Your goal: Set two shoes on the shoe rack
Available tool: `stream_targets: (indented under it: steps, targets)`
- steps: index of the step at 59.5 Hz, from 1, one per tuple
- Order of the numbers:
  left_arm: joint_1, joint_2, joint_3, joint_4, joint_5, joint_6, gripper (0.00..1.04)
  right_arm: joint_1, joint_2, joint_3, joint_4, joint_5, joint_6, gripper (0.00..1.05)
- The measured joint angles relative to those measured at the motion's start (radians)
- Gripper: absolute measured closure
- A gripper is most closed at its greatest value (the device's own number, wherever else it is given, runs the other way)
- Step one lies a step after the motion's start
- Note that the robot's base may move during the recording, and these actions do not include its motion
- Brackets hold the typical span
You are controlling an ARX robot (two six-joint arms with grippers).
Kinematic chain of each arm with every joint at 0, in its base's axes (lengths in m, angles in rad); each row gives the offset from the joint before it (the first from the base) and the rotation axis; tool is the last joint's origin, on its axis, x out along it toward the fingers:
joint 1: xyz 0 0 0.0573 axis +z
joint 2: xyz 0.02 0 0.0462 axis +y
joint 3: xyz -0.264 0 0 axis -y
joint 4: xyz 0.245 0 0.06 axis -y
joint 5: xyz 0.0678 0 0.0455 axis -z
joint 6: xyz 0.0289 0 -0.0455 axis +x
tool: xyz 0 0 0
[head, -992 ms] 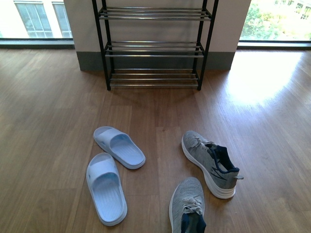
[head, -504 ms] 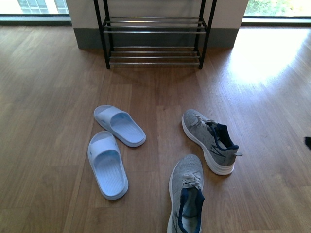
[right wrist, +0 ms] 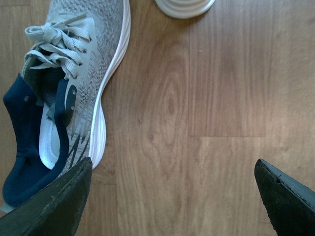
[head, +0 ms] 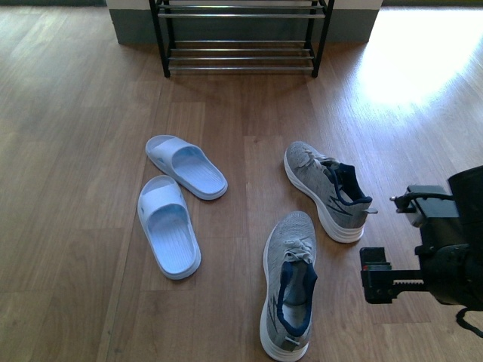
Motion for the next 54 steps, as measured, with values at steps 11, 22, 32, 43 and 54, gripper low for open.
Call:
stream_targets:
  steps: [11,22,32,43,54]
  targets:
    - [0.0,0.0,0.0,0.0,0.0,0.0,0.09,0.043,0.14,0.131,-0.084,0.001,0.135,0.09]
    - [0.0,0.0,0.0,0.0,0.0,0.0,0.09,0.093,0.257,0.254,-0.154,-0.015,0.227,0.09]
    - [0.0,0.0,0.0,0.0,0.0,0.0,0.09,0.105,0.312,0.32,-0.2,-0.064,0.261,0.09]
    - [0.0,0.0,0.0,0.0,0.0,0.0,0.09,0.109,0.358,0.372,-0.224,-0.074,0.264,0.09]
    - [0.0,0.0,0.0,0.0,0.0,0.0,0.09,0.105,0.328,0.338,-0.217,-0.061,0.26,0.09]
